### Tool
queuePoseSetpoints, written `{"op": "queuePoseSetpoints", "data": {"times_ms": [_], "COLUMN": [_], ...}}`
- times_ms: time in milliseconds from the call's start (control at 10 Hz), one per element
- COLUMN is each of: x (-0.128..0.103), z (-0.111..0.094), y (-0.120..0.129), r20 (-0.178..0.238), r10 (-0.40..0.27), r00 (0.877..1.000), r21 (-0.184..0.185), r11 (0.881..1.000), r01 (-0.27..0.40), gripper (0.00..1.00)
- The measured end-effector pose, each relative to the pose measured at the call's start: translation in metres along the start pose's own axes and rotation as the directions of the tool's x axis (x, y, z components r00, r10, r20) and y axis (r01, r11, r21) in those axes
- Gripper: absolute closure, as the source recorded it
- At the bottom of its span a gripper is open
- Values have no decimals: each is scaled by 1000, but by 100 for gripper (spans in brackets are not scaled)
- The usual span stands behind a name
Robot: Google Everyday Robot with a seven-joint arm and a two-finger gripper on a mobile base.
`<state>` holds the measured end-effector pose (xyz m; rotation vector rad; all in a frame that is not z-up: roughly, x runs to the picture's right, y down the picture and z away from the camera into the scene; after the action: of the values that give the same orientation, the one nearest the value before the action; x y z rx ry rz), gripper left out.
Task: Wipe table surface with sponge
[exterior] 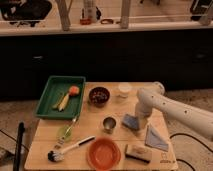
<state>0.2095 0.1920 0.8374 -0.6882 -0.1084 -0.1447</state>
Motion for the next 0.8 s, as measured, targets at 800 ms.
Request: {"op": "queuePoseSetpoints", "data": {"times_ms": [800], "x": [35], "z": [1], "y": [-53], "r20": [130], "r10": [77], "r00": [988], "r21": [125], "r11": [988], "r01": [-94], "gripper": [99]}}
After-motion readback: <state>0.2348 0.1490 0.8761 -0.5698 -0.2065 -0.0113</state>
